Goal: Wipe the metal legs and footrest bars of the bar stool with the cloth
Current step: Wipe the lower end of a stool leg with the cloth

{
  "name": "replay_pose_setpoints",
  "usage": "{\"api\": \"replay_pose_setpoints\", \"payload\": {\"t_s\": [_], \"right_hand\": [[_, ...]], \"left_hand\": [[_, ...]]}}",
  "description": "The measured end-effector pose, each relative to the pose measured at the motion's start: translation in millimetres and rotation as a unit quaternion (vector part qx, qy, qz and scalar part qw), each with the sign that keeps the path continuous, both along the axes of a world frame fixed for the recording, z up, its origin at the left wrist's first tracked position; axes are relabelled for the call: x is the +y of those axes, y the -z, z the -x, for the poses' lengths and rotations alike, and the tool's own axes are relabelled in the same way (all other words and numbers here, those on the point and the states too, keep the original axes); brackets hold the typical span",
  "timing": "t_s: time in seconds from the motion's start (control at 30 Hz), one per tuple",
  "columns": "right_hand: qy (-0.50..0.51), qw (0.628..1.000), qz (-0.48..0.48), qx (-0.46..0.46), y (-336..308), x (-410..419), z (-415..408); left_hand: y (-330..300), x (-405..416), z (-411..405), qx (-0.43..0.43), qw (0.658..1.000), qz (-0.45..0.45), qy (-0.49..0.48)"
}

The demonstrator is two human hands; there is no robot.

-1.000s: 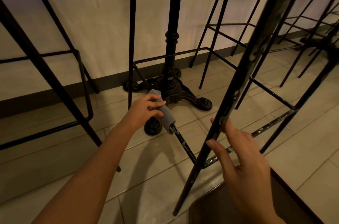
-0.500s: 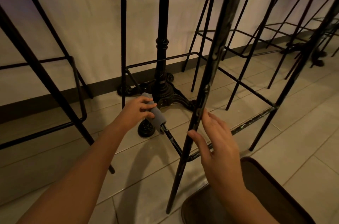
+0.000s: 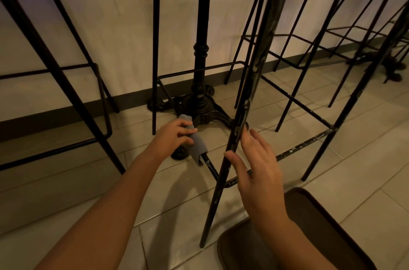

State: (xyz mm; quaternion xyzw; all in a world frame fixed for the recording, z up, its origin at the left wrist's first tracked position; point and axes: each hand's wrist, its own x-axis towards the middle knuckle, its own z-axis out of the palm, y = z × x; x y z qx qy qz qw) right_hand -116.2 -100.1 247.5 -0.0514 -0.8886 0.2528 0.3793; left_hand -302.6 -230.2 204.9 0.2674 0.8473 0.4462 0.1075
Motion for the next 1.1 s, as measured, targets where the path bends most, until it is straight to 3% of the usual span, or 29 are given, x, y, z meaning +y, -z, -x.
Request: {"api": "replay_pose_setpoints", "payload": {"t_s": [0.3, 0.57, 1.1], "right_hand": [[-0.016, 1.000, 0.010, -0.005, 3.6, 4.7, 3.5], [-0.021, 1.000, 0.007, 0.017, 5.2, 3.4, 4.3], [-0.030, 0.999, 0.021, 0.020, 4.2, 1.4, 2.8]], "left_hand": [[-3.9, -1.2, 5.2, 0.061, 0.995, 0.077, 0.028], [6.7, 0.8, -28.6, 0.057, 0.997, 0.017, 0.039], [2.5, 2.9, -23.8, 0.086, 0.994, 0.066, 0.021]]}}
